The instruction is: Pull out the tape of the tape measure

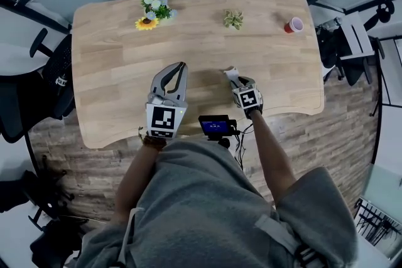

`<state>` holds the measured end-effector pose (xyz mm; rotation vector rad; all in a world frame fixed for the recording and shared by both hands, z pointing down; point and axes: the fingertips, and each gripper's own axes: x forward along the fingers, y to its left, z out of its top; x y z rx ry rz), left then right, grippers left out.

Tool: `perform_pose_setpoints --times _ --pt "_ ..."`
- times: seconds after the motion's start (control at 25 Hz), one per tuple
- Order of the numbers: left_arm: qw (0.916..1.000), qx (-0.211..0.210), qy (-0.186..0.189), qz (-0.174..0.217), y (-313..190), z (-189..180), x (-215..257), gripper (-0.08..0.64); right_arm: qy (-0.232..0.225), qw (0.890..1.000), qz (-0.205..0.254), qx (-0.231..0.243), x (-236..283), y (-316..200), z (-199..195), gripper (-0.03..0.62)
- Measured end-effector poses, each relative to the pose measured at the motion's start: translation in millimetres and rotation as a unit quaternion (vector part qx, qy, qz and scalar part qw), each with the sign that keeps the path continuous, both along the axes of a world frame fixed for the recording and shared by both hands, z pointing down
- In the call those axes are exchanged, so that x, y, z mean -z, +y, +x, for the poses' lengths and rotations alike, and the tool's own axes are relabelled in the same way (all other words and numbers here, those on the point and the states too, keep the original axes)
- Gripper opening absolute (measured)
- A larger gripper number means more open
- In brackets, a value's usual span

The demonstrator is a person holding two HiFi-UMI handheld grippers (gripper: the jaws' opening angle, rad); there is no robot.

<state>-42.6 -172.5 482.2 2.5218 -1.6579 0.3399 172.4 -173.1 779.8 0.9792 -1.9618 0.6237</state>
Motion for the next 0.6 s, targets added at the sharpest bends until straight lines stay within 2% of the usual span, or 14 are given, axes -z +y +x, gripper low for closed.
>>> perform_pose_setpoints --times 0.6 --pt "1.0 0.005 -0.001 0.005 1 -6 1 0.015 0.009 0.999 -0.033 -0.028 -14 2 3 0.144"
